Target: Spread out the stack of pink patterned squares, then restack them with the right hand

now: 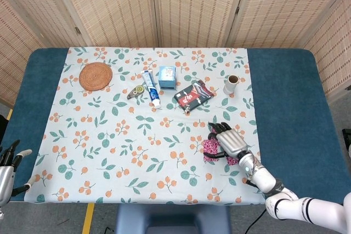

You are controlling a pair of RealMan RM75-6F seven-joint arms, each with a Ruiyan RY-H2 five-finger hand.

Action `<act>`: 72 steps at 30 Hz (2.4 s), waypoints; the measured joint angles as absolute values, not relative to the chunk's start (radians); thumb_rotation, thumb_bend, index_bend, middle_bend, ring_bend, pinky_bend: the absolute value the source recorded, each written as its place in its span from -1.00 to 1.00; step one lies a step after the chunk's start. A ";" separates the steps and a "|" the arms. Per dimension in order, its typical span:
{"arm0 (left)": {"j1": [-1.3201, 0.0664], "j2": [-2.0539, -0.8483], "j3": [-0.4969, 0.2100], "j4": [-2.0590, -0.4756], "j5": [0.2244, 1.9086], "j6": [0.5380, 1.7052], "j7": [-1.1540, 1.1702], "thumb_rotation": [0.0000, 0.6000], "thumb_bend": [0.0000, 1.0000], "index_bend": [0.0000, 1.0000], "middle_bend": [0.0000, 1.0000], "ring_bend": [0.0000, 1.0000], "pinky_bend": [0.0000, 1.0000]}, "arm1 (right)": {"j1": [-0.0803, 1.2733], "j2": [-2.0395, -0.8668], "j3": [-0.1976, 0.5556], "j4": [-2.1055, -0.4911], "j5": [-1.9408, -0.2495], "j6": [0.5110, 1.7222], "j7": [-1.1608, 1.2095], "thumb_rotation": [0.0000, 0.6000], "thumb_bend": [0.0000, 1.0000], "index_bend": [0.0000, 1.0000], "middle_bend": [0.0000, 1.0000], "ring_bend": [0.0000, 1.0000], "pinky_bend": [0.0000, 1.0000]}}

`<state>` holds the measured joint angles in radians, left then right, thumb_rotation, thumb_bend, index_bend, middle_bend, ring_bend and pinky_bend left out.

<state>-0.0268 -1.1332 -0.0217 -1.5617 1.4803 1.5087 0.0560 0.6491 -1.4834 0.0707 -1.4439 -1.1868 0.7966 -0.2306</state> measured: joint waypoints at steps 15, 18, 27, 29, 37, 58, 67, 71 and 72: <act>-0.030 -1.137 -0.021 -1.555 1.483 1.504 0.051 1.00 -0.44 -0.45 -0.85 -0.69 -1.00 | 0.626 -1.455 0.027 -1.502 -1.214 0.825 -0.237 -0.63 -0.48 -0.43 -0.89 -1.00 -1.00; -0.030 -1.138 -0.021 -1.555 1.484 1.503 0.051 1.00 -0.44 -0.45 -0.85 -0.69 -1.00 | 0.618 -1.440 0.013 -1.529 -1.221 0.830 -0.242 -0.62 -0.47 -0.43 -0.89 -1.00 -1.00; -0.031 -1.141 -0.020 -1.552 1.489 1.505 0.048 1.00 -0.44 -0.45 -0.85 -0.69 -1.00 | 0.578 -1.391 0.005 -1.583 -1.246 0.906 -0.233 -0.63 -0.48 -0.43 -0.88 -1.00 -1.00; -0.031 -1.143 -0.020 -1.551 1.489 1.505 0.047 1.00 -0.44 -0.45 -0.85 -0.69 -1.00 | 0.567 -1.377 0.005 -1.585 -1.243 0.918 -0.228 -0.62 -0.48 -0.43 -0.88 -1.00 -1.00; -0.031 -1.147 -0.017 -1.551 1.496 1.507 0.047 1.00 -0.44 -0.45 -0.85 -0.69 -1.00 | 0.536 -1.351 -0.002 -1.564 -1.212 0.927 -0.213 -0.63 -0.48 -0.43 -0.88 -1.00 -1.00; -0.028 -1.145 -0.015 -1.554 1.492 1.506 0.053 1.00 -0.44 -0.41 -0.84 -0.69 -1.00 | 0.530 -1.388 -0.002 -1.489 -1.210 0.884 -0.186 -0.63 -0.48 -0.42 -0.88 -1.00 -1.00; -0.029 -1.145 -0.015 -1.552 1.495 1.507 0.049 1.00 -0.44 -0.40 -0.84 -0.69 -1.00 | 0.500 -1.371 -0.019 -1.520 -1.231 0.917 -0.188 -0.63 -0.48 -0.42 -0.88 -1.00 -1.00; -0.030 -1.145 -0.015 -1.552 1.496 1.506 0.048 1.00 -0.44 -0.41 -0.84 -0.69 -1.00 | 0.483 -1.355 -0.021 -1.538 -1.236 0.942 -0.186 -0.64 -0.48 -0.42 -0.88 -1.00 -1.00; -0.030 -1.146 -0.015 -1.552 1.497 1.505 0.048 1.00 -0.44 -0.41 -0.84 -0.69 -1.00 | 0.478 -1.350 -0.021 -1.542 -1.238 0.949 -0.185 -0.63 -0.48 -0.42 -0.88 -1.00 -1.00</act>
<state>-0.0303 -1.1456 -0.0148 -1.5519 1.4967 1.5054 0.0483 0.4777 -1.3502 -0.0211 -1.5421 -1.2379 0.9488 -0.1847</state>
